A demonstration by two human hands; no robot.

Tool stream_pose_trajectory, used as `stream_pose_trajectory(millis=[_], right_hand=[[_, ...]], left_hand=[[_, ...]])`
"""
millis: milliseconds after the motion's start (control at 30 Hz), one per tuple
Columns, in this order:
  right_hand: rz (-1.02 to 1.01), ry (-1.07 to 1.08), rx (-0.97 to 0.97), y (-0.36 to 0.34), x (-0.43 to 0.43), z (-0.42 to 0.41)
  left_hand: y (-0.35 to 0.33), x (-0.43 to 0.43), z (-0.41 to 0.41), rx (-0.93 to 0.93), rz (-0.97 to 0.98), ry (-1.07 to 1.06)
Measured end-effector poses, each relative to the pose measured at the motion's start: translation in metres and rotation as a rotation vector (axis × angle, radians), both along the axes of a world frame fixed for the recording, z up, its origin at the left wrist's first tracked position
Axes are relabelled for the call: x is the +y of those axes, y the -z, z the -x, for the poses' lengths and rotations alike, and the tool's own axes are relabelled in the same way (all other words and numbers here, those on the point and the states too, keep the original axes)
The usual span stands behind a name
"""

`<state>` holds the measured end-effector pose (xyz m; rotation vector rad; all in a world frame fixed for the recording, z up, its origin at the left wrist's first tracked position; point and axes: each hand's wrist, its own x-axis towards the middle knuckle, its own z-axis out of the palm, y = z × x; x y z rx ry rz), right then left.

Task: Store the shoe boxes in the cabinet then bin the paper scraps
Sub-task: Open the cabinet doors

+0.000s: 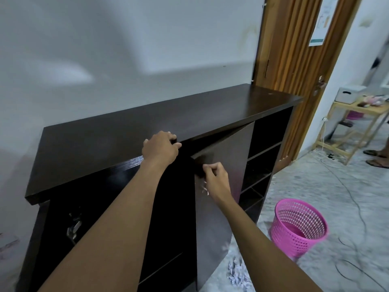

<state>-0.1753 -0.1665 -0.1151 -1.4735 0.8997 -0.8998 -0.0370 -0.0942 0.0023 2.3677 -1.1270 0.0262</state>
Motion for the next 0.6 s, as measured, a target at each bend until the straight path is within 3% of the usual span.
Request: stream_pose_trajectory(millis=[333,467,567,600], right_hand=[[0.035,-0.076,-0.085,0.0,0.0,0.105],[0.057,0.088,0.049,-0.003,-0.033,0.181],[-0.026,0.04,0.022,-0.029,-0.051,0.233],[0.033,0.065,0.06,-0.034,-0.061,0.243]], left_hand=[[0.006,-0.007,0.007,0.008,-0.004,-0.081],[0.008,-0.013,0.016,-0.056,-0.023,-0.111],[0.012,-0.029,0.03,-0.165,-0.058,-0.068],[0.013,-0.036,0.036,-0.172,-0.068,-0.039]])
